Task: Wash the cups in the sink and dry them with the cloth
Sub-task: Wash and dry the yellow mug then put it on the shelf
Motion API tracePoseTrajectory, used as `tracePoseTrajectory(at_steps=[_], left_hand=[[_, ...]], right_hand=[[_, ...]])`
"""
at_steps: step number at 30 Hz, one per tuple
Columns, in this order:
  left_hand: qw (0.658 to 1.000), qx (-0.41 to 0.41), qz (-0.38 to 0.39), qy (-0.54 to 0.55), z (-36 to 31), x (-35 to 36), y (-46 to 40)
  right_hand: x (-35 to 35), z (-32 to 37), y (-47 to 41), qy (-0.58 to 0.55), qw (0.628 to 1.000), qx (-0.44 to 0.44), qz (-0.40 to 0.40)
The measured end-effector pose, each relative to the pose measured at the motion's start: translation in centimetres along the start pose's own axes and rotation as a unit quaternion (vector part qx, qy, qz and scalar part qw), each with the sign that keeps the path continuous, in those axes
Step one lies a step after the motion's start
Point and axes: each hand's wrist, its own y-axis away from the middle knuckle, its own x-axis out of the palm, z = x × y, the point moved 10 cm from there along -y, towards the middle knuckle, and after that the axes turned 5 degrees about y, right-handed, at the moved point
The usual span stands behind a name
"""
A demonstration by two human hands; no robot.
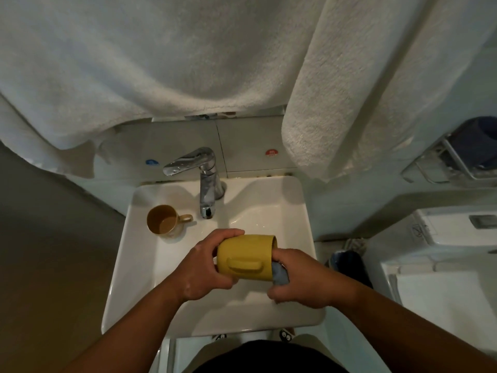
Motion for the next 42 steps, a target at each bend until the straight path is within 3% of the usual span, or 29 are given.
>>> tracePoseTrajectory(at_steps=[3, 6, 10, 12, 15, 19, 21, 23, 26, 29, 33, 36, 39, 42], left_hand=[[0.996, 0.065, -0.026, -0.061, -2.1, 0.1, -0.2], [0.993, 0.083, -0.026, -0.085, -2.5, 0.3, -0.4], [0.990, -0.062, 0.089, 0.088, 0.1, 0.6, -0.3], [0.982, -0.096, 0.093, 0.135, 0.0, 0.6, -0.4], [0.990, -0.100, 0.066, 0.077, -0.8, 0.4, -1.2], [0.999, -0.037, 0.021, -0.014, -1.5, -0.8, -1.2], [0.999, -0.012, -0.005, -0.032, -1.6, -1.2, -0.8], [0.997, 0.029, -0.046, -0.058, -2.5, -1.5, -0.6], [0.983, 0.115, -0.099, -0.103, -4.3, -1.1, -0.4], [0.982, 0.113, -0.089, -0.123, -4.0, -0.6, -0.4], [0.995, 0.014, 0.033, -0.089, -2.0, -0.3, -0.7], [0.990, -0.011, 0.072, -0.119, -1.8, -0.3, -1.1], [0.983, 0.049, 0.030, -0.172, -3.3, -0.6, -1.2], [0.974, 0.111, -0.022, -0.196, -4.3, -0.6, -0.5]], right_hand=[[-0.2, -0.1, -0.6, -0.122, 0.992, 0.007, -0.020], [-1.6, -0.2, -0.8, -0.145, 0.986, 0.002, -0.081], [-2.8, 0.0, -0.1, -0.054, 0.992, -0.007, -0.114], [-2.9, 0.8, 0.0, 0.039, 0.991, -0.027, -0.128], [-1.4, 1.4, -0.6, 0.136, 0.985, -0.027, -0.101], [0.3, 0.8, -0.9, 0.112, 0.993, 0.013, -0.016], [0.4, 0.5, -0.7, 0.054, 0.998, 0.030, 0.016], [0.2, 0.4, -0.7, -0.101, 0.994, 0.034, 0.015], [-0.4, 1.4, -1.0, -0.283, 0.958, 0.024, -0.034], [-1.5, 1.5, -1.1, -0.198, 0.974, 0.032, -0.101], [-2.0, 2.6, -0.3, -0.030, 0.998, -0.003, -0.064], [-1.5, 3.0, -0.3, 0.075, 0.995, -0.029, -0.061], [-0.6, 1.9, -0.8, 0.053, 0.997, 0.012, -0.052], [0.1, 1.3, -1.0, -0.093, 0.994, 0.038, -0.035]])
